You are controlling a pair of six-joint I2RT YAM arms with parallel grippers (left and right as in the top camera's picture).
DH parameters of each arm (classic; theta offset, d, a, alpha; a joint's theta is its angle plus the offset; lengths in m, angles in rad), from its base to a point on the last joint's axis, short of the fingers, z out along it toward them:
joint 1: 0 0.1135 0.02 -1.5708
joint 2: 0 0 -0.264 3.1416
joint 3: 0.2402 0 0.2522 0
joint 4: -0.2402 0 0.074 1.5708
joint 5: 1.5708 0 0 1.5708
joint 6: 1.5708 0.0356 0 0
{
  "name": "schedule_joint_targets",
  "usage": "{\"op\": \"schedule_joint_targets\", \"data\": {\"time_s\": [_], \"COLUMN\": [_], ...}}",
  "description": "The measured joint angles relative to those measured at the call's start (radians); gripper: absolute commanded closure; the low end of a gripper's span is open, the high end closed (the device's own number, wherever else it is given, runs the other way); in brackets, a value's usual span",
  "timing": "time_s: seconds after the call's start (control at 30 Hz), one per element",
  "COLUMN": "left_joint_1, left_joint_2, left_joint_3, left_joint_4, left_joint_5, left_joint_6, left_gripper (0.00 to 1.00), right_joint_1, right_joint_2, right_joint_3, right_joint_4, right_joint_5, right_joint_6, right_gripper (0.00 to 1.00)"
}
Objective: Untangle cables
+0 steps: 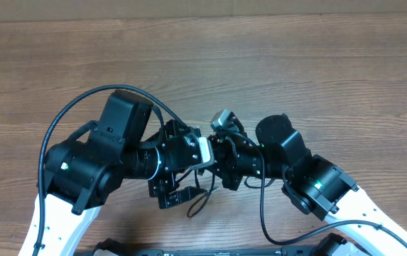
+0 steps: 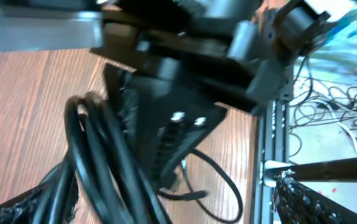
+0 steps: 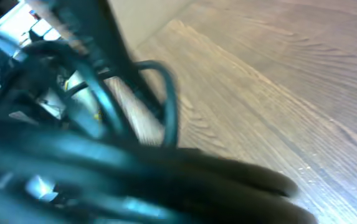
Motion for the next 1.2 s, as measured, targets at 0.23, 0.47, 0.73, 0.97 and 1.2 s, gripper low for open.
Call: {"op": "schedule_joint_targets", "data": {"time_s": [0.23,0.47,0.73,0.97,1.2], "left_joint_1": [0.0,0.0,0.0,0.042,0.297], "left_joint_2": [0.0,-0.016,-0.067,-0.09,-0.071], "left_joint_3": [0.0,0.001,0.001,0.002,0.002], "left_joint_4": [0.099,0.2,0.201,0.122,0.108], "left_joint_5": [-0.235,-0.389,-0.518,-0.631,-0.43], "left_joint_6": [-0.183,-0.365,-0.47,-0.49,-0.491], "left_gripper": [0.01,0.01,0.01,0.0,0.01], "right_joint_1": [0.0,0.0,0.0,0.0,0.0], "right_joint_2": [0.0,0.001,0.001,0.001,-0.028], "right_joint_3": [0.0,0.0,0.0,0.0,0.0], "right_joint_4": [-0.073,-0.071,-0.07,-0.074,-0.096], "right_joint_5": [0.015,0.039,0.068,0.068,0.069], "right_joint_6": [-0.002,-0.038,-0.071,-0.089,-0.093], "right_gripper": [0.96,0.96,0.96,0.96,0.96]}}
